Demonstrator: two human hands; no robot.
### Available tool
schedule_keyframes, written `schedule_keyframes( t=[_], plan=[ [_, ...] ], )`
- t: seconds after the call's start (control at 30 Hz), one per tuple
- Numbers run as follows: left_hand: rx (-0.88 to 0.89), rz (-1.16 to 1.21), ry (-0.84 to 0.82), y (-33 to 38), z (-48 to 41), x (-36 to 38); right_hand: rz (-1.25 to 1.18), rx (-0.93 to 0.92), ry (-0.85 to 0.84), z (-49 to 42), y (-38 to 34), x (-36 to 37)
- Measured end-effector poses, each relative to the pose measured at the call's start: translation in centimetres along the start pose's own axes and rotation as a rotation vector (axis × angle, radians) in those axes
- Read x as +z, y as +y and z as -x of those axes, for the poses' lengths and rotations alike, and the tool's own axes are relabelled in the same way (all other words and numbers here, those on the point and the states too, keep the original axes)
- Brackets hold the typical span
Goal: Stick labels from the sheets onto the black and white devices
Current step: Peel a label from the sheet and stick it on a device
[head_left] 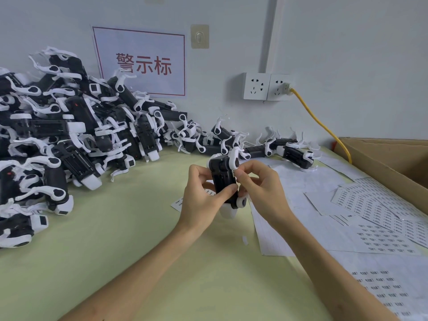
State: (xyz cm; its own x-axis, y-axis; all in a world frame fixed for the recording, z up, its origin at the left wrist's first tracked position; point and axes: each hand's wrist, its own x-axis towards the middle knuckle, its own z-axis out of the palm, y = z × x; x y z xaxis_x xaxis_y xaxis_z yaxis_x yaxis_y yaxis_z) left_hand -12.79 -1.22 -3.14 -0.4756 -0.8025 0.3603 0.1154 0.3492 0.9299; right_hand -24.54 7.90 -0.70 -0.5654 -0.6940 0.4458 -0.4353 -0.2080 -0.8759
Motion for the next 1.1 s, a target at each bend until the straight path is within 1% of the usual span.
schedule_keyframes(
  t=[0.47, 0.7, 0.93, 1.03, 1.1],
  plan=[
    [0.042, -0.009, -0.007, -0.37, -0.01, 0.02, 0.067, 0.014, 0.022, 0.00, 0.43, 0.07],
    [0.044, 0.003, -0.040, -0.33, -0.05, -0.21, 0.052, -0.004, 0.036, -0.14, 0.37, -0.21],
    [0.064, -0.020, -0.059, -0.04, 0.06, -0.40, 0.022, 0.025, 0.033, -0.12, 0.34, -0.34],
    [0.035, 0.019, -0.069, 0.13, -0.01, -0.53, 0.034, 0.050, 0.079, -0.14, 0.28, -0.32],
    [-0.018, 0.094, -0.074, 0.55, -0.08, -0.52, 0.041, 0.050, 0.106, -0.13, 0.17, -0.27]
  ],
)
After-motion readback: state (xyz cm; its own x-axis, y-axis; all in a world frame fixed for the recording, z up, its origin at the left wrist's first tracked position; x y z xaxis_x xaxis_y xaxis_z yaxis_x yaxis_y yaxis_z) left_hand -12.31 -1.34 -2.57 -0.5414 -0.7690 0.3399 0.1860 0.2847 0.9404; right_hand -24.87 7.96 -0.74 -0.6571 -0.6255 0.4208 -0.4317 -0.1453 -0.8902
